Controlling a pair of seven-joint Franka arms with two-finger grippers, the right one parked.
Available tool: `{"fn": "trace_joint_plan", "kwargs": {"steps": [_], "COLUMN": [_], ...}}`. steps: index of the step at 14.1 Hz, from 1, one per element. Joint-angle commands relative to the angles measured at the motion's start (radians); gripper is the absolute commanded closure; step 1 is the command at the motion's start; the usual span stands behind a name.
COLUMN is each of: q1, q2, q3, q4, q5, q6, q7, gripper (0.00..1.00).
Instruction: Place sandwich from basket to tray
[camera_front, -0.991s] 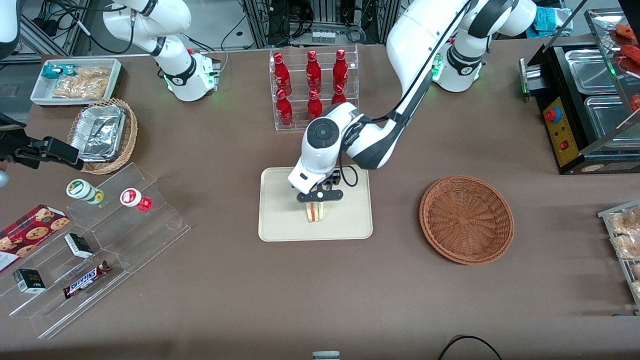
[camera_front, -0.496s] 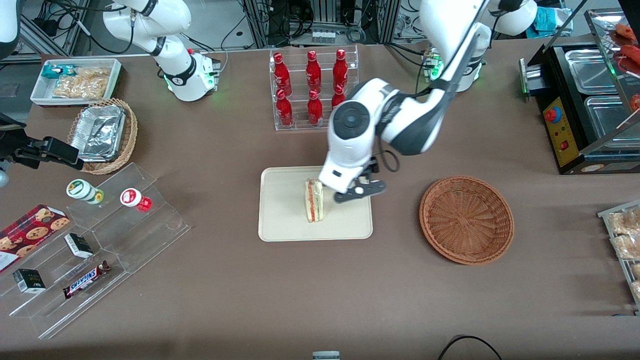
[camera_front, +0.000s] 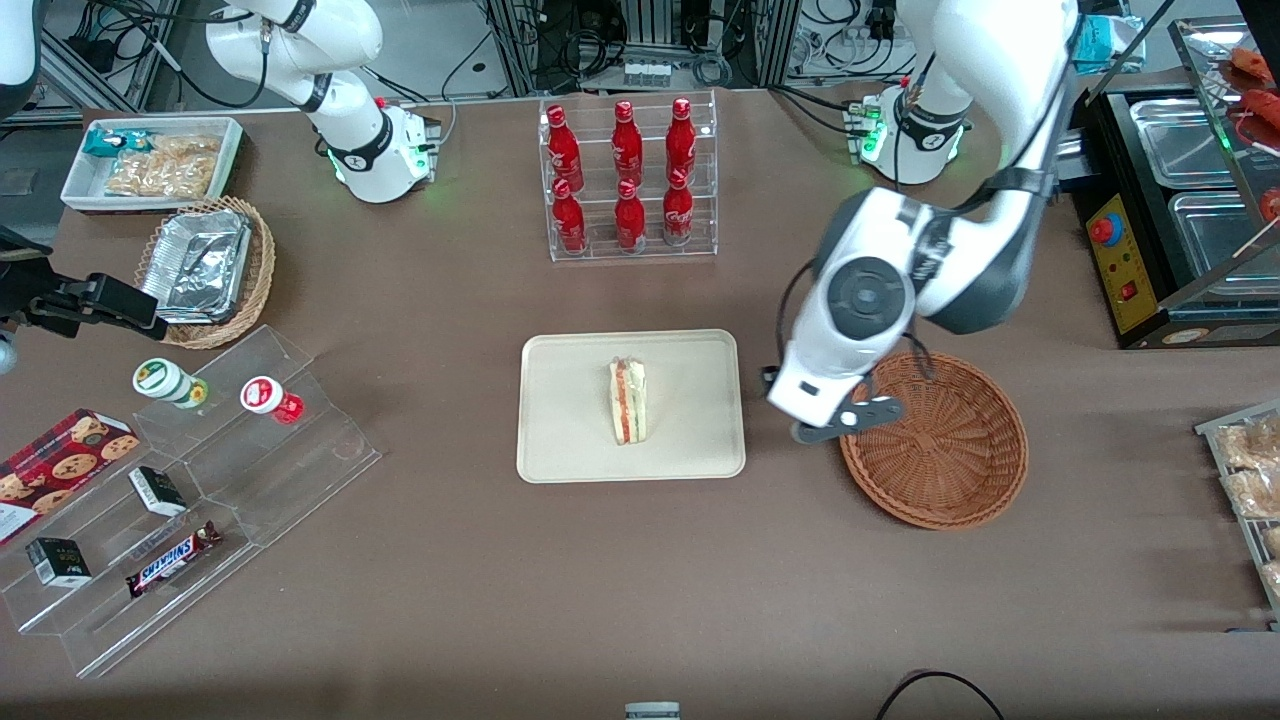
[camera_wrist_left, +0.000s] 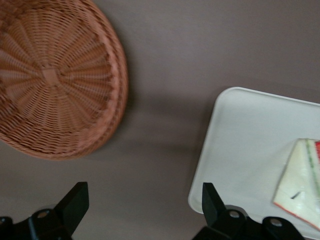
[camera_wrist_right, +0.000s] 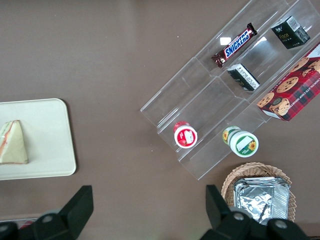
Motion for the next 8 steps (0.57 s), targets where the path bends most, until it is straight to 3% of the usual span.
{"fn": "trace_joint_plan", "kwargs": {"steps": [1,8], "q1": [0.085,0.282], "q2": [-0.147,-0.308], "q3": [-0.01,-0.011], "q4": [-0.131,-0.135], "q5": [0.01,0.011], "q6": [-0.027,-0.228], "q7": [0.137,0.518], "gripper": [0.0,0.0]}}
